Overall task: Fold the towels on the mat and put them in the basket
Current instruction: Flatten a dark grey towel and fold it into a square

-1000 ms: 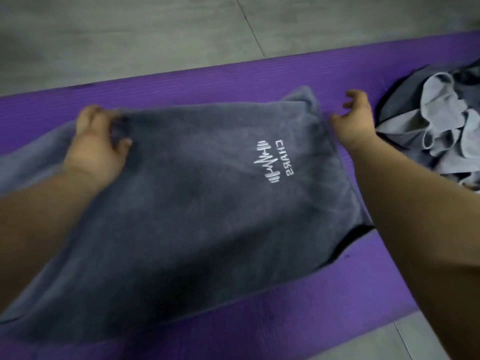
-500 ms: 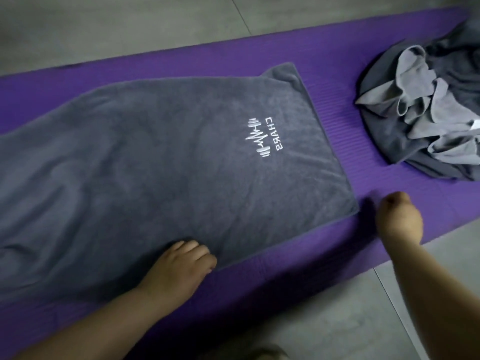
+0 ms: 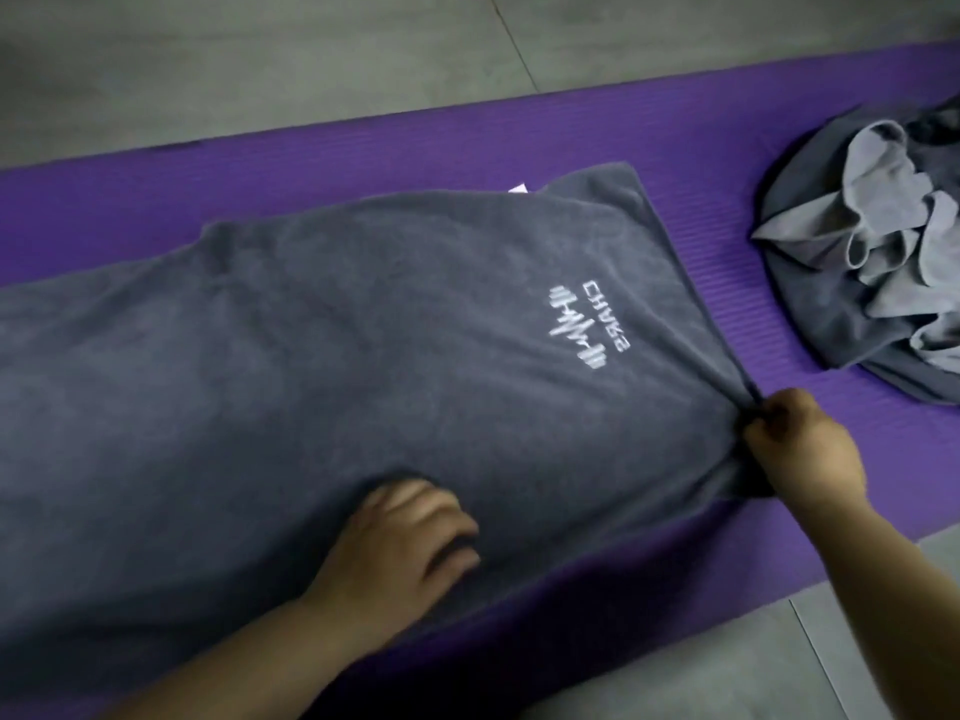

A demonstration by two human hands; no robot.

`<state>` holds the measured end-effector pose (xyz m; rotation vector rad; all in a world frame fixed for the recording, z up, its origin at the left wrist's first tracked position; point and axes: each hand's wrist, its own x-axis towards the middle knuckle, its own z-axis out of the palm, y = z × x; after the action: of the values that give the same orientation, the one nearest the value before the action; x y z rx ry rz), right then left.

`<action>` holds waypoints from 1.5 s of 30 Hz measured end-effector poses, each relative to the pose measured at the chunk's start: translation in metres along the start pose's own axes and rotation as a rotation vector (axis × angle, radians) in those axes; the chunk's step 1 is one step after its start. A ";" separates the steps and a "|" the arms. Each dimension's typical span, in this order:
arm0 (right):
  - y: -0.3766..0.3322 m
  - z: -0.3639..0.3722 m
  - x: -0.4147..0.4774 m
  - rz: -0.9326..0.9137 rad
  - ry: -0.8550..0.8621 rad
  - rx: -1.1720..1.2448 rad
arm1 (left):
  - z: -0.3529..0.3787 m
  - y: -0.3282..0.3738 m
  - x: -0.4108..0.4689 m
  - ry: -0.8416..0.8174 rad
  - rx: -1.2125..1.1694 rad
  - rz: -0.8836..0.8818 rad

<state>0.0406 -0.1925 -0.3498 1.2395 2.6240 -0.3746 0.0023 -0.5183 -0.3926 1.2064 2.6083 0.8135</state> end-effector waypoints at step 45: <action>-0.205 0.044 -0.033 -0.879 -0.071 -0.574 | -0.164 -0.127 -0.025 -0.391 -0.029 -0.603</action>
<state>-0.0946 -0.3564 -0.3537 -0.1223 2.7580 0.2108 -0.1232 -0.6718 -0.3247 0.4477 2.4000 0.4367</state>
